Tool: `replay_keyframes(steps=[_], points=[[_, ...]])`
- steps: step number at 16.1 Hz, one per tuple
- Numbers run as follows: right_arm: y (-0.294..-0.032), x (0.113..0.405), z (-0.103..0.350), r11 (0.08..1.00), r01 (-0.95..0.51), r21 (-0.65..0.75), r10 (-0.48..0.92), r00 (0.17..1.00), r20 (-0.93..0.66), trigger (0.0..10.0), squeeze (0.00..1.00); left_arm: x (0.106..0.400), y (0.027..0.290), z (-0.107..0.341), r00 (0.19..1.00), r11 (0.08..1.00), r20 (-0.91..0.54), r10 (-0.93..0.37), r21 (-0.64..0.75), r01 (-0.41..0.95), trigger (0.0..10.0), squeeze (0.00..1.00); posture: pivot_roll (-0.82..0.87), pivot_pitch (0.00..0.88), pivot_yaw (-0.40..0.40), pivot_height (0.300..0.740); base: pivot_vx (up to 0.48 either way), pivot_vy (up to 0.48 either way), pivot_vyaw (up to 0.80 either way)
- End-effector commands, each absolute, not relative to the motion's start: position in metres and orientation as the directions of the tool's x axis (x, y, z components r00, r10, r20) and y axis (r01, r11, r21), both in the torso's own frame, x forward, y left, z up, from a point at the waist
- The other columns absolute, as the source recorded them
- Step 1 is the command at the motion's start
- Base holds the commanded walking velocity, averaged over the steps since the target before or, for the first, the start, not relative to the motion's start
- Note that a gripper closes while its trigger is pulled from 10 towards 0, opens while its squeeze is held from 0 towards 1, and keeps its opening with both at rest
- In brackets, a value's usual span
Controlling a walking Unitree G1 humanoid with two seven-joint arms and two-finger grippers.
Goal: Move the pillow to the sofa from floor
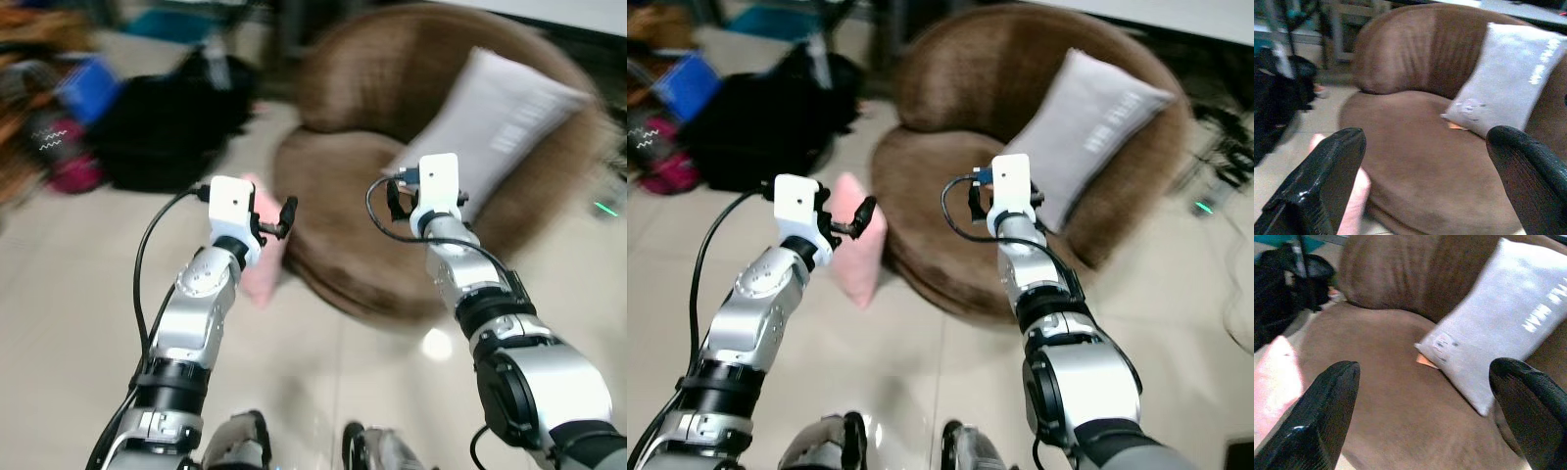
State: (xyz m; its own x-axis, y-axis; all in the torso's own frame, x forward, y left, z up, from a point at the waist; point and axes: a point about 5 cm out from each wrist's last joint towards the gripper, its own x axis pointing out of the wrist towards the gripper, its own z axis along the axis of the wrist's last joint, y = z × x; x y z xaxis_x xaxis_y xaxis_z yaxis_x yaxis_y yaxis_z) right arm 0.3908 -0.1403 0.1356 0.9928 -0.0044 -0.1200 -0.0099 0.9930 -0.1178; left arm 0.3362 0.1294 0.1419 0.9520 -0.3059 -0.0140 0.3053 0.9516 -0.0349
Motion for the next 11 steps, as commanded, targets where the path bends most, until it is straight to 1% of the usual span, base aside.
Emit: replay_keyframes(steps=[1,2,4,5,7,11], points=[[-0.146,0.39,0.134,0.996,0.015,-0.086,-0.026,0.991,-0.128,10.0,0.0,0.335,0.125,0.144,0.944,0.943,-0.012,-0.329,-0.047,0.329,10.0,0.0,0.19,0.185,-0.093,0.74,0.0,0.0,-0.8],[-0.146,0.389,0.132,0.993,0.009,-0.118,-0.024,0.991,-0.131,10.0,0.0,0.333,0.121,0.144,0.934,0.934,0.0,-0.356,-0.036,0.356,10.0,0.0,0.19,0.188,-0.093,0.74,0.0,0.0,-0.5],[-0.146,0.388,0.131,0.994,0.009,-0.112,-0.024,0.991,-0.135,10.0,0.0,0.332,0.115,0.144,0.927,0.925,-0.005,-0.375,-0.063,0.374,10.0,0.0,0.18,0.187,-0.093,0.74,0.0,0.0,0.0],[-0.145,0.388,0.131,0.994,0.007,-0.11,-0.022,0.99,-0.138,10.0,0.0,0.332,0.111,0.144,0.918,0.917,-0.017,-0.396,-0.062,0.394,10.0,0.0,0.18,0.184,-0.094,0.74,0.0,0.251,0.0],[-0.145,0.388,0.13,0.994,0.004,-0.112,-0.02,0.99,-0.141,10.0,0.0,0.333,0.109,0.145,0.911,0.908,-0.017,-0.411,-0.089,0.408,10.0,0.0,0.18,0.179,-0.095,0.74,0.0,0.424,0.0],[-0.142,0.387,0.129,0.994,-0.007,-0.113,-0.009,0.99,-0.141,10.0,0.0,0.331,0.107,0.146,0.88,0.878,-0.021,-0.475,-0.087,0.471,10.0,0.0,0.18,0.174,-0.094,0.74,0.0,0.474,0.0]])
